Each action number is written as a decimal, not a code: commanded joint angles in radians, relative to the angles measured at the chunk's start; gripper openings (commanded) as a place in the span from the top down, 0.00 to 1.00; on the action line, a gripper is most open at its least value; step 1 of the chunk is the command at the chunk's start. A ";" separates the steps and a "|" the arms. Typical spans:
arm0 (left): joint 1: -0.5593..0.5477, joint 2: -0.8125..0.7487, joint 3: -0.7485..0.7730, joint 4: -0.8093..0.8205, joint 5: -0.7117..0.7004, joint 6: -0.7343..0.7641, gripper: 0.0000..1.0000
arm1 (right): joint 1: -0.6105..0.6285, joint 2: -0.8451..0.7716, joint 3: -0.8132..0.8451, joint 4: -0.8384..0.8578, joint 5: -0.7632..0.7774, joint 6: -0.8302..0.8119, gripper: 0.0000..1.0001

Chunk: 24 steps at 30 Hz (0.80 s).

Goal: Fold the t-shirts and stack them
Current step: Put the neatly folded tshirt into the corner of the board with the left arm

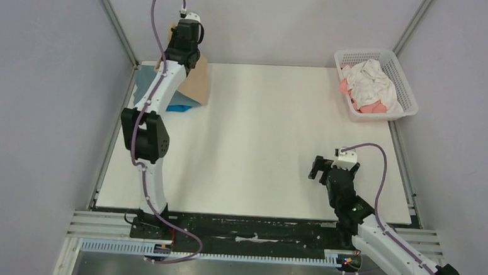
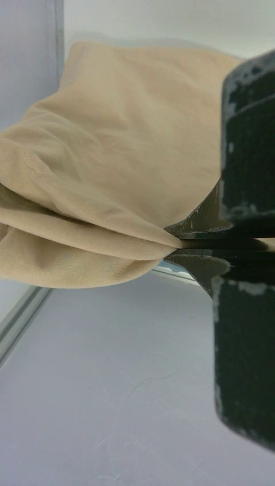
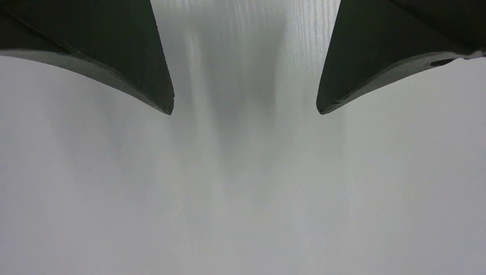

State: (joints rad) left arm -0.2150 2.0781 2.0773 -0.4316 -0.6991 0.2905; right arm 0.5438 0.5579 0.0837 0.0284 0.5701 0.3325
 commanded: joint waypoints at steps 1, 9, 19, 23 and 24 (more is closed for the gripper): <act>0.063 -0.026 -0.020 0.089 0.009 -0.027 0.98 | -0.002 -0.005 0.009 0.016 0.058 0.022 0.02; 0.152 0.063 -0.034 0.155 0.032 0.018 0.98 | -0.002 -0.040 0.004 0.016 0.128 0.044 0.02; 0.240 0.213 0.006 0.222 -0.066 -0.018 0.79 | -0.001 -0.063 -0.020 0.054 0.180 0.072 0.02; 0.243 0.214 0.068 0.081 -0.074 -0.150 0.21 | -0.001 -0.045 -0.001 0.031 0.182 0.070 0.02; 0.243 0.193 0.067 0.057 -0.060 -0.193 0.21 | -0.001 -0.041 0.006 0.028 0.178 0.060 0.02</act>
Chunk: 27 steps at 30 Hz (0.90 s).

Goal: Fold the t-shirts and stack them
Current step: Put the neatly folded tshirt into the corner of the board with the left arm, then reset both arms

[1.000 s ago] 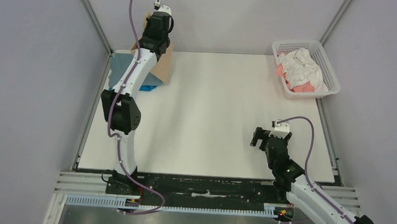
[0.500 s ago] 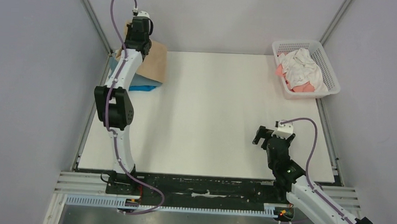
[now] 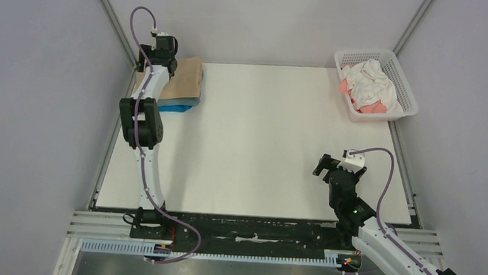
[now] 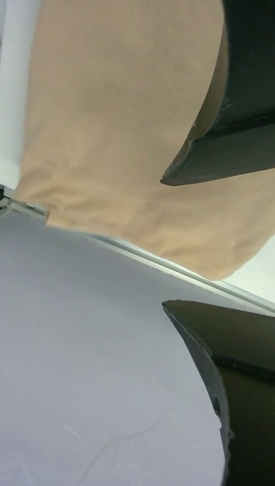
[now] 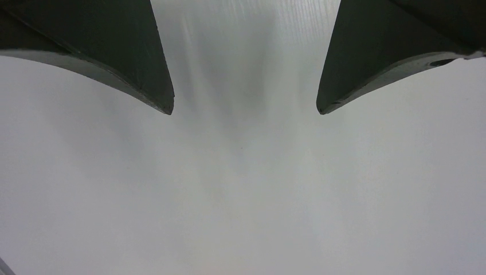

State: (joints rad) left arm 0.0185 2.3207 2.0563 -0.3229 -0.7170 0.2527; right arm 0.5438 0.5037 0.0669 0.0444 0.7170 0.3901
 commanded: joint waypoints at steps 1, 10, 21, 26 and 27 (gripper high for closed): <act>0.008 -0.075 0.084 -0.083 -0.009 -0.206 0.21 | -0.001 0.017 0.030 0.007 0.026 -0.010 0.02; -0.069 -0.449 -0.153 -0.141 0.340 -0.573 0.18 | 0.000 0.073 0.080 -0.042 -0.079 0.002 0.02; -0.428 -1.180 -1.168 0.154 0.389 -0.759 0.17 | -0.001 0.016 0.011 -0.003 -0.122 -0.013 0.02; -0.535 -1.468 -1.500 0.168 0.393 -0.795 0.17 | -0.001 -0.080 -0.048 0.050 -0.105 -0.005 0.02; -0.535 -1.527 -1.559 0.207 0.417 -0.779 0.16 | 0.000 -0.092 -0.059 0.065 -0.111 -0.004 0.02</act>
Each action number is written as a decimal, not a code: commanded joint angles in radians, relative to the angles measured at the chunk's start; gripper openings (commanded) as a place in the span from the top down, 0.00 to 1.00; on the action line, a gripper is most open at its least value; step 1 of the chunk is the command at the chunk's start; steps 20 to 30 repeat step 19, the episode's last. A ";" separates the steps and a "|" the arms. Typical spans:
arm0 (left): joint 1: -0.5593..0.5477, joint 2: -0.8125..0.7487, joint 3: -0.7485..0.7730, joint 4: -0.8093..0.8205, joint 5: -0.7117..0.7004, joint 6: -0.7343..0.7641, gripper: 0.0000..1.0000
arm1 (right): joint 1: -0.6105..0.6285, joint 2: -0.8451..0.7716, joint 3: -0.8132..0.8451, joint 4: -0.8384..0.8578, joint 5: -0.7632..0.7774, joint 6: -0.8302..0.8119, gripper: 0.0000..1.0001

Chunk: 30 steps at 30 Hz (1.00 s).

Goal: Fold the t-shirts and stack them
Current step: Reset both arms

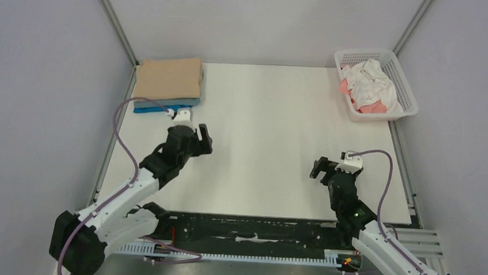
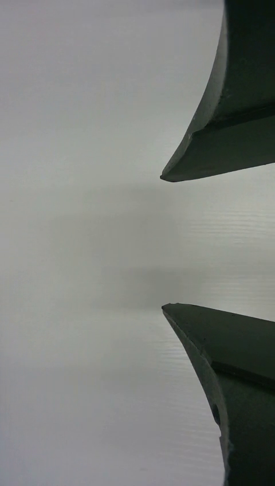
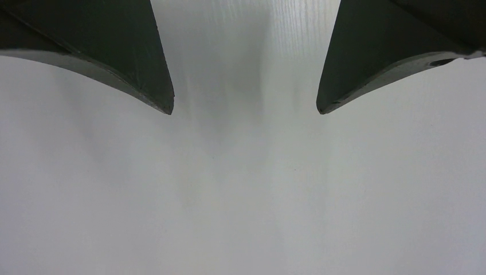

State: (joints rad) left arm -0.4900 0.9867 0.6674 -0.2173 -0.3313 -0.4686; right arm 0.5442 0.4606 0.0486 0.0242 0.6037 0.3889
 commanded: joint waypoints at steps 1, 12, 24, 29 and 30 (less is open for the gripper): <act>-0.028 -0.240 -0.228 0.116 0.029 -0.061 0.16 | -0.001 -0.059 -0.044 0.102 -0.003 -0.002 0.02; -0.028 -0.483 -0.303 0.072 0.027 -0.073 0.16 | 0.000 -0.076 -0.101 0.171 -0.023 -0.016 0.02; -0.027 -0.517 -0.321 0.082 0.042 -0.067 0.16 | -0.001 -0.131 -0.135 0.207 -0.027 -0.028 0.02; -0.027 -0.517 -0.321 0.082 0.042 -0.067 0.16 | -0.001 -0.131 -0.135 0.207 -0.027 -0.028 0.02; -0.027 -0.517 -0.321 0.082 0.042 -0.067 0.16 | -0.001 -0.131 -0.135 0.207 -0.027 -0.028 0.02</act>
